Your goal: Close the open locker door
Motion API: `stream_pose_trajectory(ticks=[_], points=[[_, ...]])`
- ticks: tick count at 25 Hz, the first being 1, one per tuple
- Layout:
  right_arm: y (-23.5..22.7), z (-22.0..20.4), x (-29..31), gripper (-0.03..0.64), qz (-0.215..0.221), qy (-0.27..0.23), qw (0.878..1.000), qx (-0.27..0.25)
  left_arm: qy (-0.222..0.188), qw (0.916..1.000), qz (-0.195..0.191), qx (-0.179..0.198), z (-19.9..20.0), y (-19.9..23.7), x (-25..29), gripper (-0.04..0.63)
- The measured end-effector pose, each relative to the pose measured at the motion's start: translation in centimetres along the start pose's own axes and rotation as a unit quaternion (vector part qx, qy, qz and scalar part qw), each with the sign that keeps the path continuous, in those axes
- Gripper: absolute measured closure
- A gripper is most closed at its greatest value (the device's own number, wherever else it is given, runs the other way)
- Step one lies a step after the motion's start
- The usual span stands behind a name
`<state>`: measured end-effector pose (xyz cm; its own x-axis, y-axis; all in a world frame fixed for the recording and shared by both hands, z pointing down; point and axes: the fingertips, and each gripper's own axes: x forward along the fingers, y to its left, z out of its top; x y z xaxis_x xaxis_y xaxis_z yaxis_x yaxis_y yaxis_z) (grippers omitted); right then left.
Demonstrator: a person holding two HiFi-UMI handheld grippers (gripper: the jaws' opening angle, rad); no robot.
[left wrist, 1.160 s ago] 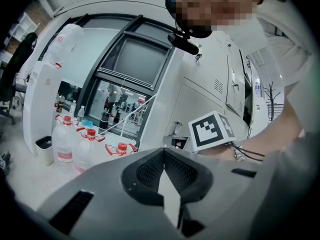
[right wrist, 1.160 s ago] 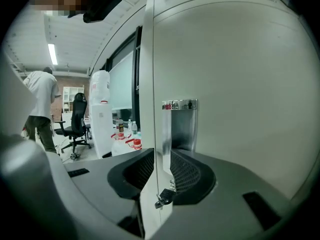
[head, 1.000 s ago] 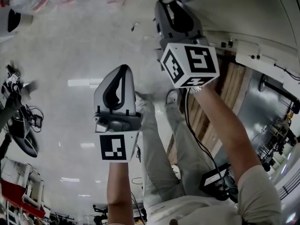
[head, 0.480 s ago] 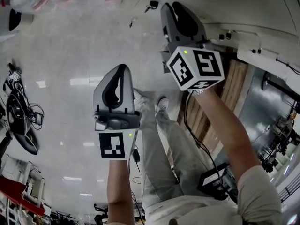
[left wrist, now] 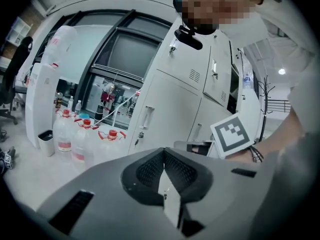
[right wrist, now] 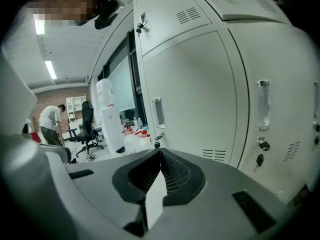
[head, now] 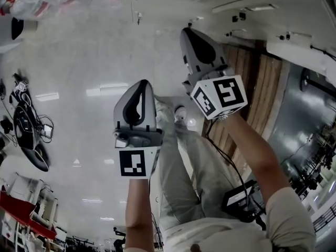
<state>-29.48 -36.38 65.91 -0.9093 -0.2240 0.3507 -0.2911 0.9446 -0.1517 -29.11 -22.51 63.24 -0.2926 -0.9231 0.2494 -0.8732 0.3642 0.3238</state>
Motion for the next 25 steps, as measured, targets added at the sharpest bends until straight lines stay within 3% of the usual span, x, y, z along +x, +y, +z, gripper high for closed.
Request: stream_pose_trajectory(ticks=[6,9,13,18,22,25], points=[[-1.2,-3.7,-7.5,0.589,0.013,0.015,1.0,-0.01,-0.02,0.9996,-0.008,0.019,-0.3,-4.3,-1.8,0.588],[-1.7,-3.3,-12.4,0.589,0.009,-0.002,1.0,0.0,-0.03,0.9992,-0.002,0.024,0.4,-6.8,-3.8,0.588],[-2.1,-0.2,-19.9,0.589,0.015,-0.034,0.999,0.013,-0.042,0.9983,-0.007,0.04,2.4,-11.3,-6.9,0.588],[-1.9,5.3,-29.0,0.589,0.029,-0.059,0.997,0.033,-0.036,0.9989,-0.029,0.004,6.1,-17.6,-12.0,0.588],[-0.7,11.0,-35.7,0.589,0.068,-0.082,0.994,0.008,-0.039,0.9977,-0.047,0.031,10.5,-22.3,-16.0,0.588],[-0.7,14.2,-39.4,0.589,0.072,-0.092,0.993,0.021,-0.032,0.9962,-0.059,0.056,13.2,-24.6,-18.4,0.588]])
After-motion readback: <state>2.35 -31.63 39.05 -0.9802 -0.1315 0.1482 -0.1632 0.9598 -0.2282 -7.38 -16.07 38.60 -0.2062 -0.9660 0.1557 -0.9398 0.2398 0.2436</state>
